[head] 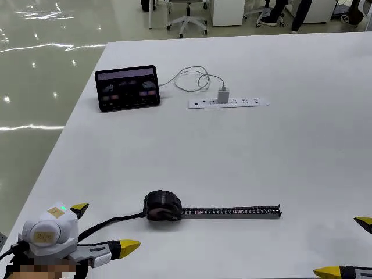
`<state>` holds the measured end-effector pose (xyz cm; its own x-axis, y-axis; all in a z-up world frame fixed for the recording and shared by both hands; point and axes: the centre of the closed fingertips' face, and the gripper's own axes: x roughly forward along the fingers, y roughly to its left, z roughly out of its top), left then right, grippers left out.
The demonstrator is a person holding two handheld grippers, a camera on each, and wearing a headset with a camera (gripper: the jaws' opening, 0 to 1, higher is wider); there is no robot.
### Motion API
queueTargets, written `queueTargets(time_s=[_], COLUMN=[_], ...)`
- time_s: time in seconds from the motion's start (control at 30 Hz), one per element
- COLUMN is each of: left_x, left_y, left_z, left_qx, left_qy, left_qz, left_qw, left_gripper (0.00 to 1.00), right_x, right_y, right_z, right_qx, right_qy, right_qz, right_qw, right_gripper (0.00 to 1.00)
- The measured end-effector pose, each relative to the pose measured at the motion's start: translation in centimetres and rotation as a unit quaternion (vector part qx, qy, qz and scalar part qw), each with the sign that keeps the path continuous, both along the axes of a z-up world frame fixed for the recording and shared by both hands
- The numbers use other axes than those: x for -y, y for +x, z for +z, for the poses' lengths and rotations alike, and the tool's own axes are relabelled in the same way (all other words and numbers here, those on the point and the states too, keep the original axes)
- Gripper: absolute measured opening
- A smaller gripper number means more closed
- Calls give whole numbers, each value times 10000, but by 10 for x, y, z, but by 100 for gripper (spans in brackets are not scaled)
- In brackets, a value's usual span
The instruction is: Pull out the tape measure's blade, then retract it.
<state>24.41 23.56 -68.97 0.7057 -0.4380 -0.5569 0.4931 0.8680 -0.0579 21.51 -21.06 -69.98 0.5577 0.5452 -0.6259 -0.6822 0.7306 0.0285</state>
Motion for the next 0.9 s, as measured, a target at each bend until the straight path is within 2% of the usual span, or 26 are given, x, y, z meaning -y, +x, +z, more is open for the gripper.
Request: queueTargets(time_s=[0.4, 0.9], left_x=[-1, 20], left_y=[-3, 6], left_z=[0, 9], left_qx=[-3, 30], left_qy=[58, -39], left_qz=[-13, -72], left_qw=[10000, 10000], left_gripper=[100, 100], right_x=[4, -3], right_y=[3, 12], right_z=[4, 7], right_qx=[48, 115], right_qy=[-21, -239], right_qz=[42, 345], right_qw=[10000, 9991], right_gripper=[100, 100])
